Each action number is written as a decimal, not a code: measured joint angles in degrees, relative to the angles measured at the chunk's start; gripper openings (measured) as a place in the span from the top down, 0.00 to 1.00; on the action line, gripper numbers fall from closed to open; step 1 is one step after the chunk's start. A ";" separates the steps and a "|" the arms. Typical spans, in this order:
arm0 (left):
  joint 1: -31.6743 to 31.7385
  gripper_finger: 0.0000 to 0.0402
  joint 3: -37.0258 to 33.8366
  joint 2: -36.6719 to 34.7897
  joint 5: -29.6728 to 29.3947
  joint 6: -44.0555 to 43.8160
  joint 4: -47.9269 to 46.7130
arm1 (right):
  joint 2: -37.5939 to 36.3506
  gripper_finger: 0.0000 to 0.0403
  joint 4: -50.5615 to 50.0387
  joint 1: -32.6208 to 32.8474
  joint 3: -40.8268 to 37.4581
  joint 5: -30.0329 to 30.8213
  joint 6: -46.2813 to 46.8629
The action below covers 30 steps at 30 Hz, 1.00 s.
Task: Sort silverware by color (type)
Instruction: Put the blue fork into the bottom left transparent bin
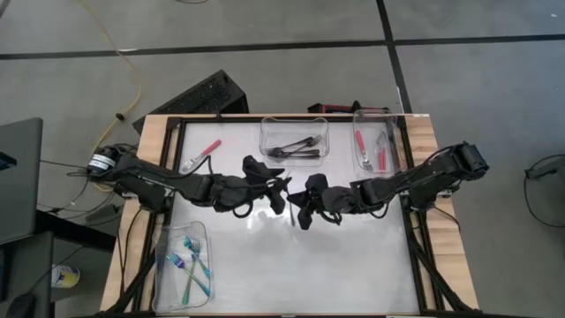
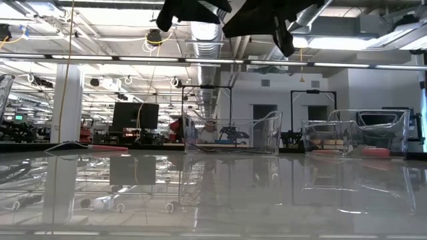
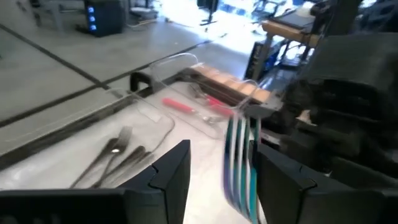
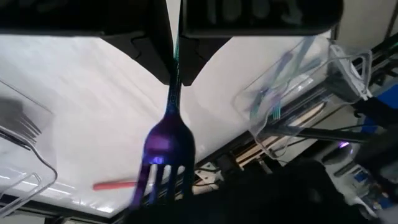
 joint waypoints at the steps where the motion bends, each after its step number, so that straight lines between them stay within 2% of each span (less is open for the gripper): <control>1: 0.00 0.64 0.50 0.00 -0.69 -0.05 -1.32 | -0.02 0.93 -0.30 0.13 0.00 0.06 0.04; 3: -0.13 0.65 0.79 -0.02 -1.95 -0.03 -2.16 | -0.02 0.93 -0.31 0.41 0.00 0.04 -0.33; 10: 0.60 0.71 0.79 0.26 0.44 -0.11 -1.89 | -0.02 0.93 -0.47 0.52 0.00 0.32 -1.17; 12: 0.63 0.78 0.79 0.31 1.32 -0.15 -1.94 | 0.00 0.93 -0.51 0.51 0.00 0.30 -1.30; 15: 0.61 0.95 0.81 0.31 2.48 -0.26 -2.51 | 0.00 0.92 -0.26 0.04 0.00 -0.12 -2.36; 18: 0.63 0.99 0.80 0.13 2.68 -0.17 -3.75 | 0.00 0.89 -0.56 -0.15 0.00 -2.05 -4.62; 24: 0.63 1.00 0.79 -5.68 7.74 0.02 -8.06 | -0.90 0.74 -0.04 -0.01 0.09 -4.70 -9.09; 28: 0.88 1.00 0.79 -11.83 8.74 -1.03 -19.92 | -3.78 0.56 0.40 -0.65 0.09 -6.85 -12.83; 30: 1.32 1.00 0.77 -15.68 11.92 -3.29 -25.17 | -5.85 0.47 0.39 -1.11 0.09 -7.80 -14.67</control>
